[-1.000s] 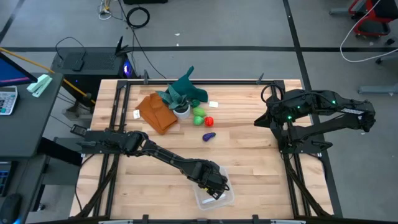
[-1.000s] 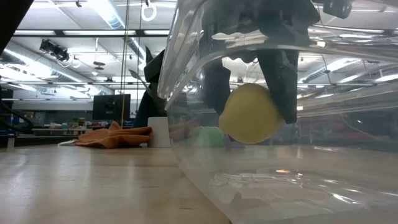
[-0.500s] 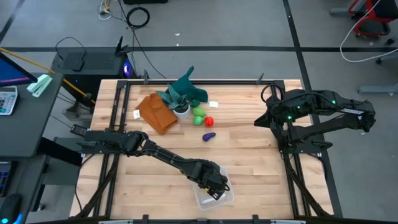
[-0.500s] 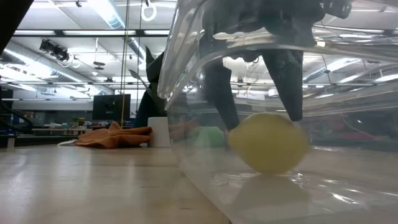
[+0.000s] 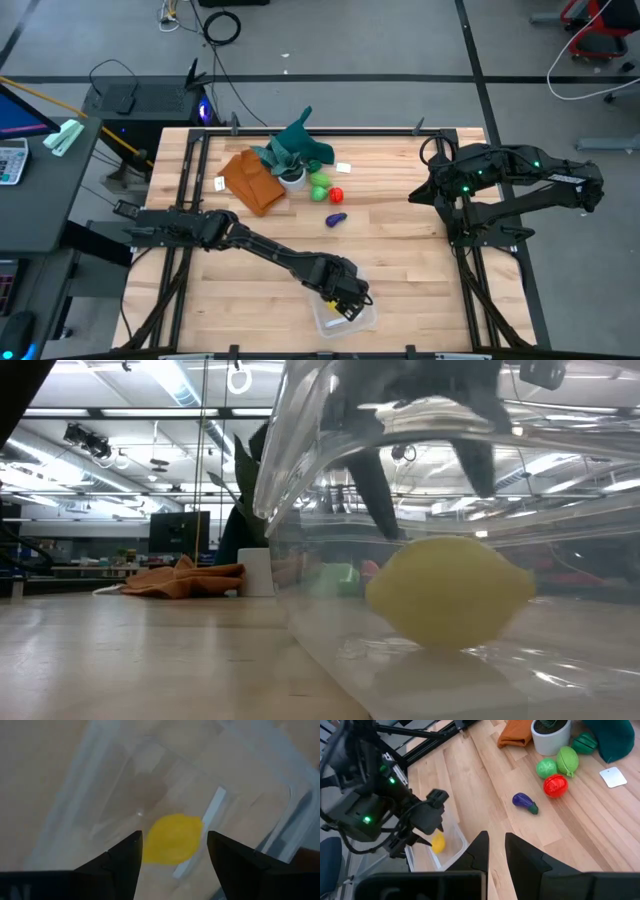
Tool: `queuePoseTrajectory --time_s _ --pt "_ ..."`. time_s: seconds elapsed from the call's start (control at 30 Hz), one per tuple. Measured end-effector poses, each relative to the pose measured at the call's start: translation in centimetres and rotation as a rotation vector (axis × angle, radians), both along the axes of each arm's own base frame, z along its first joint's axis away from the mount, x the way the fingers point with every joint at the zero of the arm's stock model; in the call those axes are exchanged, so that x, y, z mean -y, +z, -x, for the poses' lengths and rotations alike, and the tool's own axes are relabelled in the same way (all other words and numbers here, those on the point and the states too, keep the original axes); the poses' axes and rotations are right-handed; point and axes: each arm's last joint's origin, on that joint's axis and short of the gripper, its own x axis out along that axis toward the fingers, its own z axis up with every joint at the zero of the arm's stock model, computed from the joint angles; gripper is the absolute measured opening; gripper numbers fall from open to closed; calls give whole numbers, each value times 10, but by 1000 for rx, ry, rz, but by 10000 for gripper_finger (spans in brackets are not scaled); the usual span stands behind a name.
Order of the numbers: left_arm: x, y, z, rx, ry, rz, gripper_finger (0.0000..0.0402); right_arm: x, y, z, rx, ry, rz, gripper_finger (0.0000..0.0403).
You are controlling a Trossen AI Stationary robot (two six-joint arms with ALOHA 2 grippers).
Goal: Pick and placing Produce into tupperware
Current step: Put the eggplant into the transparent bin
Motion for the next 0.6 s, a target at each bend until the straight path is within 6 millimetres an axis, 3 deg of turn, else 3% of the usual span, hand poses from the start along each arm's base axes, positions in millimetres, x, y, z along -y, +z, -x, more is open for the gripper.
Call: queuePoseTrajectory --time_s 0.27,0.37,0.6 --pt "-20 54 6 21 -45 -122 215 0 0 0 0 0 0 30" --pt "-34 74 17 29 -10 -170 209 0 0 0 0 0 -1 30" --pt "-67 130 64 -18 84 -397 198 0 0 0 -2 -4 -6 30"
